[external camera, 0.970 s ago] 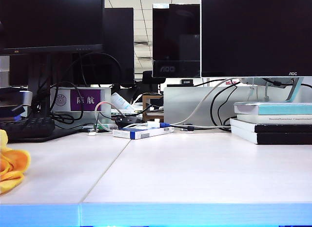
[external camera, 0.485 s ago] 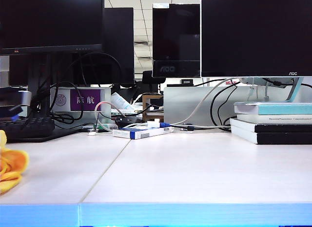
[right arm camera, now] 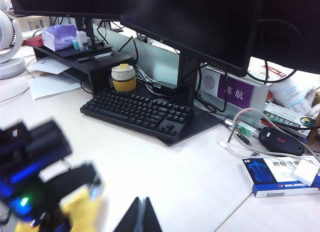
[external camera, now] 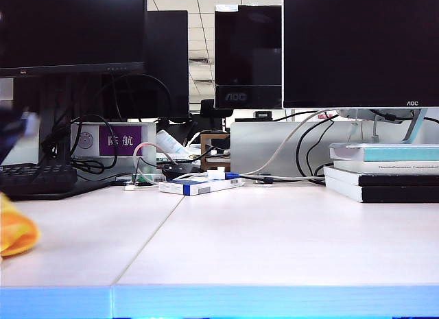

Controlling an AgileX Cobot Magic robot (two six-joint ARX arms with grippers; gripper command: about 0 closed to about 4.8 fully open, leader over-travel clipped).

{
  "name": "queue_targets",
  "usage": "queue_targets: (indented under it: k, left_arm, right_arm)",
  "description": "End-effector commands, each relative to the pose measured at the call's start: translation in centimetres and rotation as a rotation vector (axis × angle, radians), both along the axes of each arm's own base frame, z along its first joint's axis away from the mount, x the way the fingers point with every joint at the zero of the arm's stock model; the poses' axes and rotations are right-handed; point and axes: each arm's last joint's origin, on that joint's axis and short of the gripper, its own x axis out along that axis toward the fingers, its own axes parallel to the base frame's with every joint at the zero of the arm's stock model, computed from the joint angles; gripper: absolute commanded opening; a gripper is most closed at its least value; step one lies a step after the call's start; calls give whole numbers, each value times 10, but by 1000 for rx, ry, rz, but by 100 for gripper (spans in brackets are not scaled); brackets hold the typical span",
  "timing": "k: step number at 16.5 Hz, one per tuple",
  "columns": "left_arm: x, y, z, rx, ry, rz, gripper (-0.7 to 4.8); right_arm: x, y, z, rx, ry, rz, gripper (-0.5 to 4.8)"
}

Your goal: Wipe the table from front to back using the rag.

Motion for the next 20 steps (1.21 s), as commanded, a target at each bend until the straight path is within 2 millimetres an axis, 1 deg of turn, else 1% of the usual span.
queue_targets:
  k: [1,2,3,4,5,7,8,9,10,11,12,13,14,17,18,20]
  left_arm:
    - [12,-3,17,-23,-95,2,277]
    - [15,-3,23,-28,-116,2,272]
    - [18,-4,30,-33,-132,2,218]
    - [20,-5,37,-43,-138,-3,5]
    - [21,-6,43,-62,-143,-10,-7]
    - [23,-8,54,-118,-145,-33,-6]
    - [27,-10,80,-161,-161,-52,102]
    - [29,-10,95,-166,-192,-53,250]
    - [30,-11,101,-169,-208,-55,250]
    - [31,-11,106,-168,-223,-57,247]
    - [31,-11,109,-170,-229,-58,208]
    - [31,-11,111,-170,-228,-57,5]
    - [30,-11,112,-174,-230,-59,-5]
    - [24,-9,121,-186,-276,-64,-8]
    - [20,-8,127,-193,-308,-66,-7]
    - [3,-4,147,-205,-417,-62,-7]
  right_arm:
    - [-1,0,4,19,-17,4,-1]
    - [-1,0,4,18,-17,4,-1]
    - [-1,0,4,18,-17,3,-1]
    - [0,-1,4,18,-17,2,-1]
    - [0,-1,4,18,-18,2,-1]
    - [0,0,4,17,-17,2,-1]
    - [1,2,2,9,-11,3,-1]
    - [3,3,0,2,-5,3,-1]
    - [4,5,-2,-2,-2,3,-1]
    - [5,6,-3,-7,3,3,-1]
    - [6,7,-4,-12,6,4,-1]
    - [6,8,-5,-12,7,4,-1]
    - [6,8,-5,-14,8,4,-1]
    - [6,7,-4,-13,5,-20,-1]
    - [6,6,-3,-9,0,-41,-1]
    - [3,0,0,0,-11,-81,-1]
